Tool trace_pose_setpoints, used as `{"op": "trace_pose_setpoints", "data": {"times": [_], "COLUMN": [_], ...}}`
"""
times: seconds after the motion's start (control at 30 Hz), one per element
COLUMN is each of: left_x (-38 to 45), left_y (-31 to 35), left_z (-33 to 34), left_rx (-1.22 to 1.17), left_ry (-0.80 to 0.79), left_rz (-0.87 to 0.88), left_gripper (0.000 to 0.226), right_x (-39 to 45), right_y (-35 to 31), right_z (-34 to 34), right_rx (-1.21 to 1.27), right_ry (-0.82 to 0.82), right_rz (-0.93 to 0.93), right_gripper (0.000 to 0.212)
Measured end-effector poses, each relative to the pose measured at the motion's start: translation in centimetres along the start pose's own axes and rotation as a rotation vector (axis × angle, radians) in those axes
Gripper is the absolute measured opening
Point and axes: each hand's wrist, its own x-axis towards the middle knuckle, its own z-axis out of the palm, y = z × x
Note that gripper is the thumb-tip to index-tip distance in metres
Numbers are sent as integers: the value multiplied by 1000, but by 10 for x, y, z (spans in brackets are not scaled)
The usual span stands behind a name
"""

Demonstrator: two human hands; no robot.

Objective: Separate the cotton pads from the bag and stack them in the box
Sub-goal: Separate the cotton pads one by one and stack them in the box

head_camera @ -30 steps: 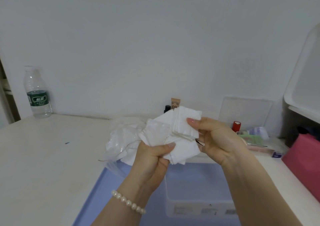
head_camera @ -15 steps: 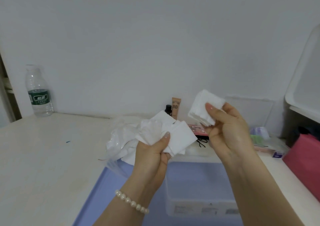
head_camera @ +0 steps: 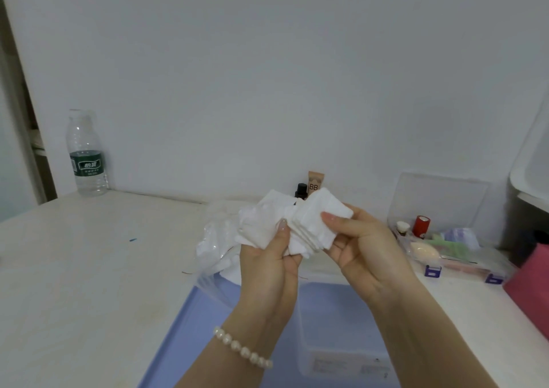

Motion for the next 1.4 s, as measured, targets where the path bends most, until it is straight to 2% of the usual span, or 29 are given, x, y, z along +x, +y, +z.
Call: {"op": "trace_pose_setpoints", "data": {"times": [0.17,0.23,0.37,0.5,0.6,0.77,0.9,1.03,1.17,1.23,1.33,1.4], "left_x": [1,1,2,2,2,4,3,1,-2,-3,-3,-3], "left_y": [2,3,2,3,4,5,4,4,2,0,-3,-4], "left_z": [-1,0,-1,-3,-5,-5,-4,-4,-4,-4,-4,-4], "left_rx": [-91,-99,-104,-87,-62,-3,15,54,194,248,279,272], "left_ry": [-6,-4,-3,-30,-32,-10,4,-1,-39,-59,-78,-90], "left_rz": [-46,-51,-78,-140,-151,-132,-141,-119,-52,-33,-1,13], "left_gripper": [29,29,28,40,57,60,46,29,24,25,31,35], "right_x": [-1,0,1,2,0,-3,-5,-4,-5,-7,-10,-8], "right_y": [1,2,3,4,2,-11,-23,-39,-56,-59,-55,-48], "right_z": [1,0,-1,-2,-2,-8,-17,-32,-47,-49,-45,-38], "right_rx": [-34,-64,-132,-384,-559,-750,-881,-787,-495,-367,-466,-597], "right_ry": [-6,7,62,107,52,-17,-153,-210,-240,-297,-409,-413], "right_rz": [5,0,-44,-138,-183,-304,-302,-314,-277,-225,-142,-109], "right_gripper": [42,38,18,26,28,21,20,24,28,44,47,45]}}
